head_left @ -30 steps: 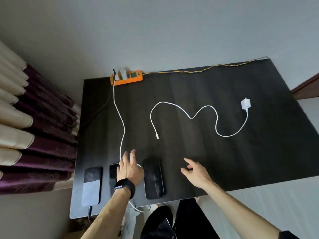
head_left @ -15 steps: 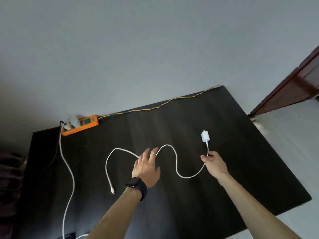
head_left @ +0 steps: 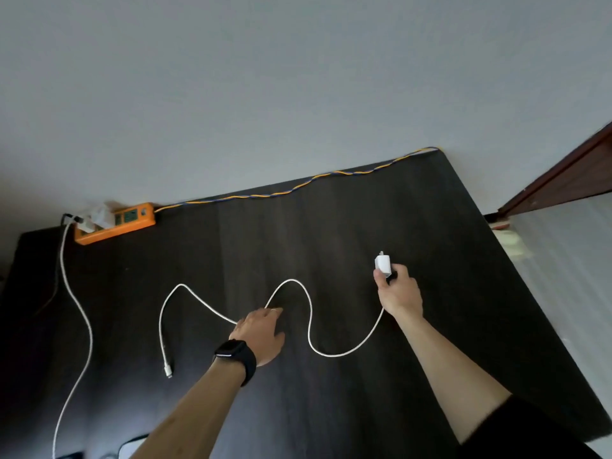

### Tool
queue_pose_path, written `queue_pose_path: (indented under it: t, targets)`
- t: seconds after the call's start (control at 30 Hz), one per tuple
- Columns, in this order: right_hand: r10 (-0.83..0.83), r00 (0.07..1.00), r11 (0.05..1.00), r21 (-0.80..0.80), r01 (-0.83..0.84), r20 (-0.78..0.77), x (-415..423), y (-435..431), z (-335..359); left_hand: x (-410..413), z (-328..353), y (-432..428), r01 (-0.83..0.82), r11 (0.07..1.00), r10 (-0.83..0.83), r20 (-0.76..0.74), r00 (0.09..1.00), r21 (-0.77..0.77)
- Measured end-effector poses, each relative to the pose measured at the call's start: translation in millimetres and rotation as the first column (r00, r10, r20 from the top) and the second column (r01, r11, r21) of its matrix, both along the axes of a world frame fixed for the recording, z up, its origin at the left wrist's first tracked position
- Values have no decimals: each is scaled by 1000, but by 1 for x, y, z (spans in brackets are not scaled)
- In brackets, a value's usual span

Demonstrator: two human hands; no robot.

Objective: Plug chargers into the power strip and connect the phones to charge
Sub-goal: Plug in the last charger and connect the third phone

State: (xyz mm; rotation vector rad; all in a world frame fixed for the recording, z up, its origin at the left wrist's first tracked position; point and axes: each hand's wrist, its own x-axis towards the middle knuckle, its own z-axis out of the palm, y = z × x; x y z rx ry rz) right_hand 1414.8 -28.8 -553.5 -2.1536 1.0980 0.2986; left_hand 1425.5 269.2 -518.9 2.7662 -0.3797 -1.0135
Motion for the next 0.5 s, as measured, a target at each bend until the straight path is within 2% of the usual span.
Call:
queue_pose_path:
  t: [0.07,0.1,0.17,0.23,0.3,0.37,0.43,0.5]
  targets:
    - [14,1000,1000,-3,-13,21,-1,1,-1,-3,7,1,-65,996,64,-6,998,-60]
    - [5,998,999,51,-9,63,-4,4,2,-4,13,0,-110,989,109,-16,994,-102]
    - [-8,983,978,207,-31,185,-18,14,12,-6,31,-5,-220,951,218,-34,975,-218]
    - [70,936,960,231,-157,344,-40,28,28,-6,53,-11,-346,870,353,-47,935,-352]
    - [198,830,939,141,-312,521,-64,46,51,-5,78,-16,-420,787,420,-106,901,-452]
    - [317,687,901,18,-433,654,-82,65,75,-8,103,-18,-471,703,419,-225,880,-533]
    - [460,555,842,-141,-521,693,-92,79,96,-15,122,-18,-469,664,382,-275,882,-582]
    - [580,476,784,-294,-547,661,-94,92,116,-25,136,-16,-422,673,369,-219,903,-607]
